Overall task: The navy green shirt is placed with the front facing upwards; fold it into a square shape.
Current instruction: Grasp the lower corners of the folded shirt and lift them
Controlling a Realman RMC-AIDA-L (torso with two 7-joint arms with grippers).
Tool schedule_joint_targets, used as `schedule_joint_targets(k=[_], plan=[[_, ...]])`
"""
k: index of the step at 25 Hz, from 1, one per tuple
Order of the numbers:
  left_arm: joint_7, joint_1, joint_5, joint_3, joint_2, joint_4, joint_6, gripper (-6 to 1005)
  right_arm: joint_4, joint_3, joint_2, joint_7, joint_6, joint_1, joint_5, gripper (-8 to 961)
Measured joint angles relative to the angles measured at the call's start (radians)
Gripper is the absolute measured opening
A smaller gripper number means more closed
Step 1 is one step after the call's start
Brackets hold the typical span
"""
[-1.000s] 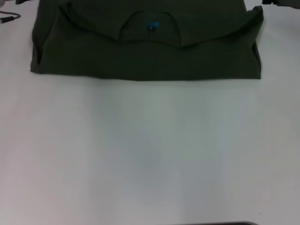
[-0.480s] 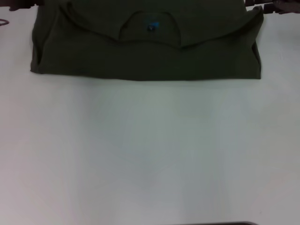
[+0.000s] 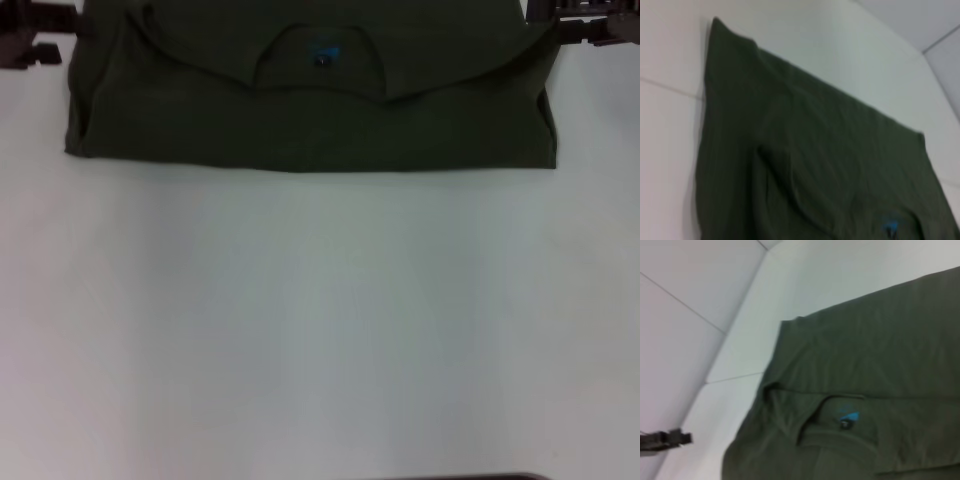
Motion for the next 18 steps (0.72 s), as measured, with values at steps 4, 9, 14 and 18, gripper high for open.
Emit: schedule_joint_targets(k=[4, 9, 14, 18], plan=[[-0.031, 0.002, 0.049, 0.059, 0.003, 0.003, 0.010, 706, -0.001, 0.001, -0.004, 0.007, -0.040, -0.009, 0.004, 929], [-0.035, -0.005, 0.096, 0.076, -0.016, 0.005, -0.045, 707, 0.008, 0.000, 0.001, 0.007, -0.047, -0.015, 0.002, 929], [-0.031, -0.005, 0.100, 0.114, -0.035, 0.000, -0.096, 707, 0.009, -0.002, 0.005, 0.007, -0.047, -0.023, 0.002, 930], [-0.028, -0.001, 0.101, 0.151, -0.048, -0.001, -0.122, 706, 0.010, -0.002, 0.007, 0.008, -0.043, -0.024, 0.001, 930]])
